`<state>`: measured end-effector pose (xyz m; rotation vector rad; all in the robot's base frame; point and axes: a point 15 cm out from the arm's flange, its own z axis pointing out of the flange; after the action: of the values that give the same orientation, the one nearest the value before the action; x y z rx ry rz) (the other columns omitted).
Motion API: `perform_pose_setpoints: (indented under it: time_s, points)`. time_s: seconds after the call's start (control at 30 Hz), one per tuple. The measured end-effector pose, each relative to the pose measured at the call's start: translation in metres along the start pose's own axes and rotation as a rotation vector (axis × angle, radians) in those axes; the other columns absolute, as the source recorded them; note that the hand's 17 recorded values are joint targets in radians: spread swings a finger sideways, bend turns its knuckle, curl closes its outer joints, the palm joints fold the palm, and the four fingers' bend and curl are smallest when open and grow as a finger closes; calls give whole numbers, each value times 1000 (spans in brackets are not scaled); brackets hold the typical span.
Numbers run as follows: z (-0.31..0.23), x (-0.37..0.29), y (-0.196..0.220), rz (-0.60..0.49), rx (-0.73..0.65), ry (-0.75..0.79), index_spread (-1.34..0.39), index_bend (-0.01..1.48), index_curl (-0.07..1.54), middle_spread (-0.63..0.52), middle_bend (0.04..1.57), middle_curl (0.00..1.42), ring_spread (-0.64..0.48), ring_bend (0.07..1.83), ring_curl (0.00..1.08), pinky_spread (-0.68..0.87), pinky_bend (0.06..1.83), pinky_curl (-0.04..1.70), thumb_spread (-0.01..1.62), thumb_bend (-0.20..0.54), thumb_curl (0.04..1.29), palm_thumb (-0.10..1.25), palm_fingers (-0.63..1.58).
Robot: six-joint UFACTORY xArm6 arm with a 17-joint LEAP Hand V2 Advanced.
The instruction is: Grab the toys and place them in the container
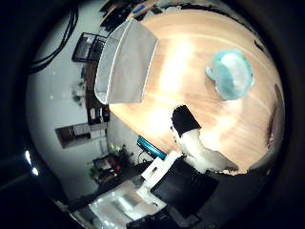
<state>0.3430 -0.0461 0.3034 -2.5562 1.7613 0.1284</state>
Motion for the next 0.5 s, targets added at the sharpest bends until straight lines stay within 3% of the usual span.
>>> perform_pose_setpoints:
  time_s: [0.23,0.5]
  points:
    - [7,21,-1,17,19,10,-584,200,363,-291,173,248,-250,560,170,211,762,9,1037,-27,411,437,376]
    - [57,24,10,30,-14,-17,-574,167,332,-292,181,254,-259,600,183,200,817,20,1029,-25,413,462,357]
